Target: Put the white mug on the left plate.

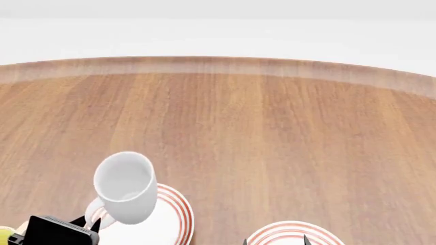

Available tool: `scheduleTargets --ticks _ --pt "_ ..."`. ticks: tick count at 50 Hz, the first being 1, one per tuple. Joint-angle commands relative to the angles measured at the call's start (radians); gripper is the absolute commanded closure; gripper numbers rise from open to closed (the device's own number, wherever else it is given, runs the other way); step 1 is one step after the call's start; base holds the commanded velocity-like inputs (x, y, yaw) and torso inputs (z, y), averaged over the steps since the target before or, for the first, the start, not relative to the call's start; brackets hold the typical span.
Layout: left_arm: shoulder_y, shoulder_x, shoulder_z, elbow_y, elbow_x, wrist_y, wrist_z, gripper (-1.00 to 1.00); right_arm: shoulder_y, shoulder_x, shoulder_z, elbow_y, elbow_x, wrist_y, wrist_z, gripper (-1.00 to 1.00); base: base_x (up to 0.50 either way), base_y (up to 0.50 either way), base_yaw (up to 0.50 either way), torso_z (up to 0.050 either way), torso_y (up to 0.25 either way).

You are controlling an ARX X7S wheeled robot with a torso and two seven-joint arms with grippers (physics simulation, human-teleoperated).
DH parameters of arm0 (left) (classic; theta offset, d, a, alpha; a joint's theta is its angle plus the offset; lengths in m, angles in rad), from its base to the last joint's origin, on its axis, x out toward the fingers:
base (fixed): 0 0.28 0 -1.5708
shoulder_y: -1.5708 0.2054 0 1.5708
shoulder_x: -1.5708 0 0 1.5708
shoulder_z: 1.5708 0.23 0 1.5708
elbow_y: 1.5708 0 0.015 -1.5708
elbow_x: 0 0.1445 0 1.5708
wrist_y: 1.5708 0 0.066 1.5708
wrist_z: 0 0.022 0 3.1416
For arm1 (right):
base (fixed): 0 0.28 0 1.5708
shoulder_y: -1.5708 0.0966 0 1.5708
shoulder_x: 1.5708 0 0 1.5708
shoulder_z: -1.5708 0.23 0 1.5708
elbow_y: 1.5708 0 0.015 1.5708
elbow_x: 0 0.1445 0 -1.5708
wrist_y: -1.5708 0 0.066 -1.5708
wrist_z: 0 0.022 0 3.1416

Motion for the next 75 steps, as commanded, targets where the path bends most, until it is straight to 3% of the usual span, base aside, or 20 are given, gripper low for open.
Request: scheduleTargets --ticks 1,62,63,75 --pt "-0.024 0.021 -0.002 -0.06 -0.01 0.018 0.02 1.0 0.004 0.001 -0.003 0.007 0.002 -0.003 0.001 -1.0 0.0 0.0 0.0 0.0 0.0" --pt "-0.158 0.165 -0.007 -0.537 0.022 0.197 0.097 1.0 0.011 0.011 -0.017 0.014 0.013 -0.011 0.013 -1.0 0.0 0.0 0.0 0.0 0.0" --pt "-0.166 0.168 -0.01 -0.55 0.023 0.198 0.09 -1.0 0.01 0.011 -0.018 0.014 0.012 -0.012 0.014 -1.0 0.0 0.0 0.0 0.0 0.0" --pt "-0.154 0.153 -0.01 -0.499 0.022 0.178 0.067 -1.0 0.011 0.014 -0.02 0.012 0.015 -0.011 0.017 -1.0 0.0 0.0 0.0 0.0 0.0"
